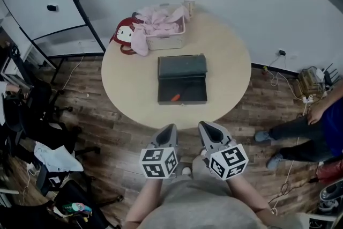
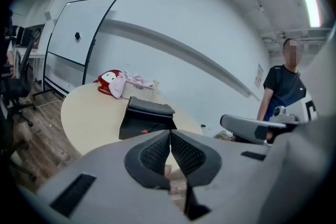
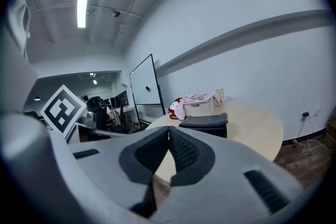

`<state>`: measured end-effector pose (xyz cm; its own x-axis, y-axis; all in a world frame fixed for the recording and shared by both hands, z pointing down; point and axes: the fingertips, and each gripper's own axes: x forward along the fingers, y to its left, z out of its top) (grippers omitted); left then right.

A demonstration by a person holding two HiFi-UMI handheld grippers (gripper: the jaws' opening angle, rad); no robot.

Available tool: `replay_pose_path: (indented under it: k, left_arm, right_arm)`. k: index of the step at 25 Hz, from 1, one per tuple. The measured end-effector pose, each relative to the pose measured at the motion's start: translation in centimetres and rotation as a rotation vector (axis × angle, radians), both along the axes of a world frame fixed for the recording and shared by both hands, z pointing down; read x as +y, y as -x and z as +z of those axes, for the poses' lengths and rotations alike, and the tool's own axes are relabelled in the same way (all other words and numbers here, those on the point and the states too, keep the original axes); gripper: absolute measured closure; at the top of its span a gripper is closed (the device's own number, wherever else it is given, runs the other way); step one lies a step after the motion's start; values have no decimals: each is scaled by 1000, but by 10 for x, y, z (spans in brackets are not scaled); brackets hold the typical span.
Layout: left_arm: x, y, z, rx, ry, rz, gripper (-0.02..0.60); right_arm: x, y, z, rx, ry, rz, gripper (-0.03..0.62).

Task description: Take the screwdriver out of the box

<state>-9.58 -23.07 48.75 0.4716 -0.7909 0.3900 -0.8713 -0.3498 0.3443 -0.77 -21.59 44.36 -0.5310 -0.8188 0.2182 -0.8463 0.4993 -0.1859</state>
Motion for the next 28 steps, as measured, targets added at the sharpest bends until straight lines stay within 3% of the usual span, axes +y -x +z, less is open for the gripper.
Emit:
replay_pose_path:
  k: [13,20,21,23,28]
  left_arm:
    - [-76,-10,33,-8,86,15,577]
    - [-126,-14,56,-78,157,54,574]
    - [-133,-15,61,-97,175,73,558]
    - [-145,-17,72,-142,210,118,460]
    - [-165,-28,100,-301,308,284,387]
  right_arm:
    - [-83,-15,16,5,27,-14,592]
    - [-128,-22,21,1,41,-34,592]
    - [-133,-23,21,2,43,-36,592]
    - [-142,-23,23,2,47,-44,592]
    - [-161,-24,26,0,64,-59,592]
